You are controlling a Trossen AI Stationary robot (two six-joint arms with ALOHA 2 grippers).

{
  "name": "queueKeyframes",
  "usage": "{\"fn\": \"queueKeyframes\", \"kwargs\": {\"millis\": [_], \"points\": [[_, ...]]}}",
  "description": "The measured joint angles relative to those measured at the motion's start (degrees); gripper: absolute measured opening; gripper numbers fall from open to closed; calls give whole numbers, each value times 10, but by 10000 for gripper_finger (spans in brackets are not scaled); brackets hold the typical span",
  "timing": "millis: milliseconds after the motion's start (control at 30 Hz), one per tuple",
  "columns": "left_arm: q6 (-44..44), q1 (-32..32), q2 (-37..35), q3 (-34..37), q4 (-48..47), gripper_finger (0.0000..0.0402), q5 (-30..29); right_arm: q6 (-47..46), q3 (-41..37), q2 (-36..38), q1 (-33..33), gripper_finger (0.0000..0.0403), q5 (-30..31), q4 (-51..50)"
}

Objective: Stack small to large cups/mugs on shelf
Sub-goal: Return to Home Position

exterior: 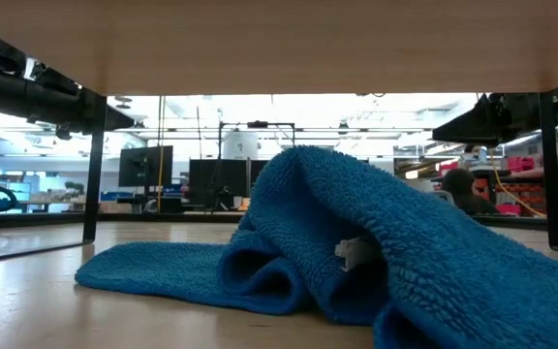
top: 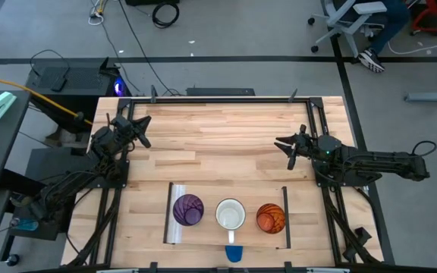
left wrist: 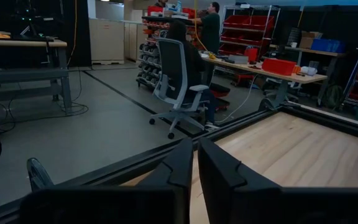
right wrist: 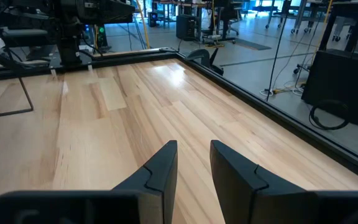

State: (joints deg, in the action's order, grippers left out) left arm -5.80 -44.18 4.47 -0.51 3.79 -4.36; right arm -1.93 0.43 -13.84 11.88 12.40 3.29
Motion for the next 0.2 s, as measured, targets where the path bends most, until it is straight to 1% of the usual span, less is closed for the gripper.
{"fn": "queueKeyframes", "kwargs": {"millis": [200], "points": [[0, 0, 0, 0, 0, 40, 0, 0, 0, 0, 0, 103, 0, 0]]}}
